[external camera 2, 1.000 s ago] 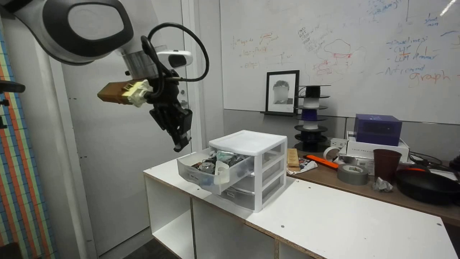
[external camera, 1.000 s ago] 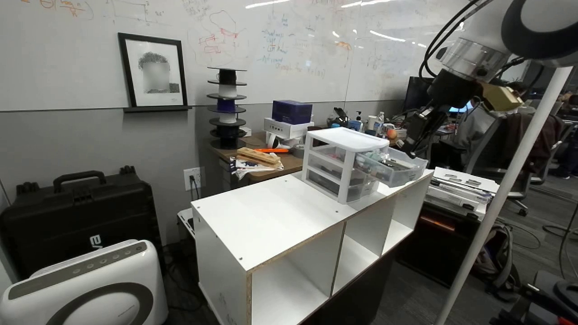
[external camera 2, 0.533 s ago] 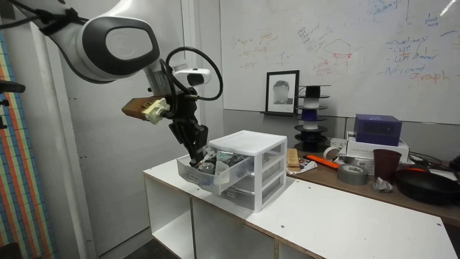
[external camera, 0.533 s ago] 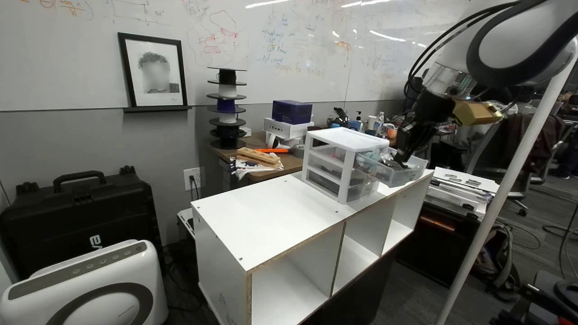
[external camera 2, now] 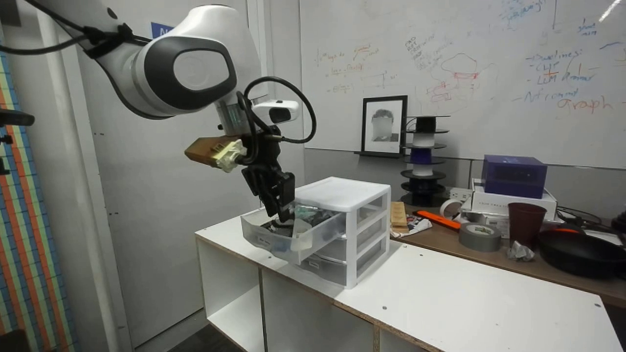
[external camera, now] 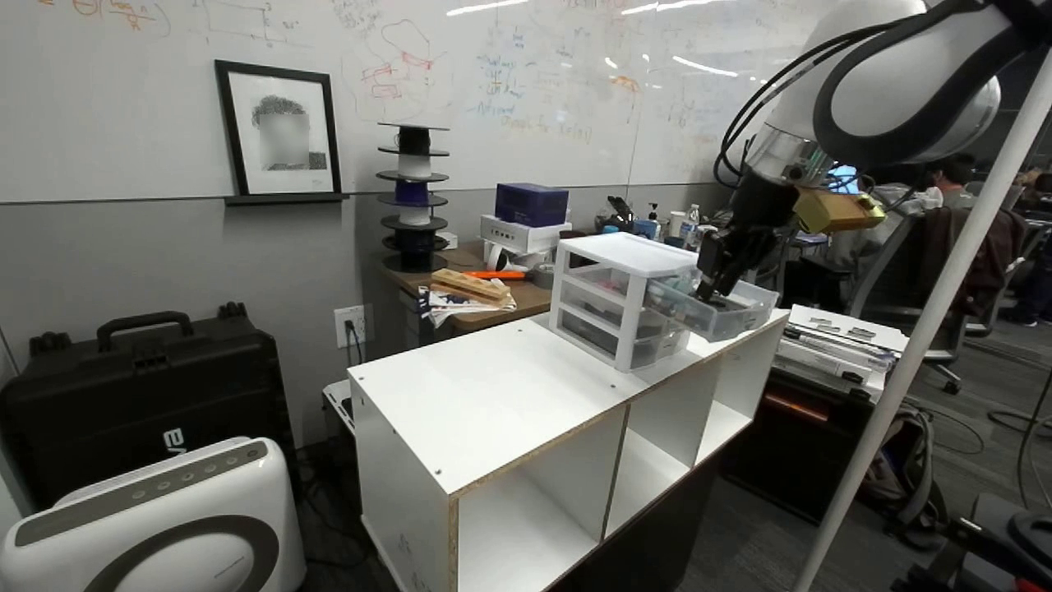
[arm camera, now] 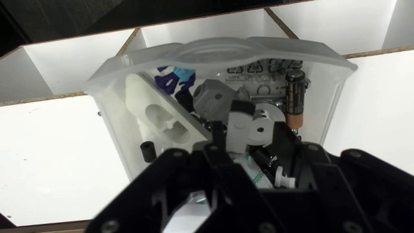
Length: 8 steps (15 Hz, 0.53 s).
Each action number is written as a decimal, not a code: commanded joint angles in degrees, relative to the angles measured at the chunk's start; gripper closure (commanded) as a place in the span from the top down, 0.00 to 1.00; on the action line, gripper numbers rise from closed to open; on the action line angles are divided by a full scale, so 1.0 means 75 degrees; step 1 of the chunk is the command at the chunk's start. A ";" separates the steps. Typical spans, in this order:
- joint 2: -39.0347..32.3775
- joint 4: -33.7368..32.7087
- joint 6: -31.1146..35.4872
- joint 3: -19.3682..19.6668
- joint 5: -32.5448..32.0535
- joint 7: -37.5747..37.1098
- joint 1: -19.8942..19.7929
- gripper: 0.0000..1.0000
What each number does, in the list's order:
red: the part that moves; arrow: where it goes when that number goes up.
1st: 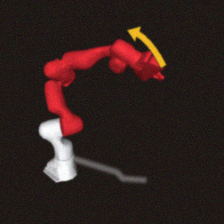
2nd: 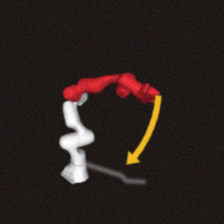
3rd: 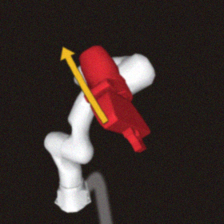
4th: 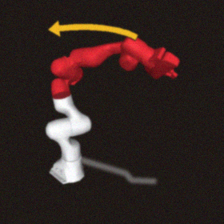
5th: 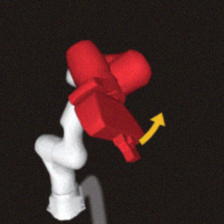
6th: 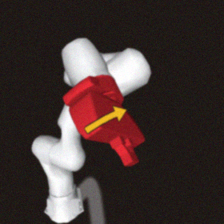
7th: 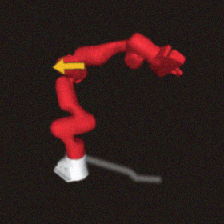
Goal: Pick up the object on the table, put in the drawer then close the drawer.
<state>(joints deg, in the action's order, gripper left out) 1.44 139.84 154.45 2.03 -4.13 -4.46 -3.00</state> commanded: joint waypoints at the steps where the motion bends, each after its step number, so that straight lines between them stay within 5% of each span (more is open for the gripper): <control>1: 0.0063 -0.0173 -0.0331 0.0010 -0.0253 -0.0131 0.0005 0.76; 4: 0.0310 -0.0209 -0.1196 -0.0002 -0.0292 -0.0187 0.0011 0.98; 8: 0.0927 -0.0374 -0.3279 -0.0102 0.0007 -0.0252 0.0116 1.00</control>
<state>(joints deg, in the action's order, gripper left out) 3.89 137.74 137.84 1.92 -4.75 -5.08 -2.79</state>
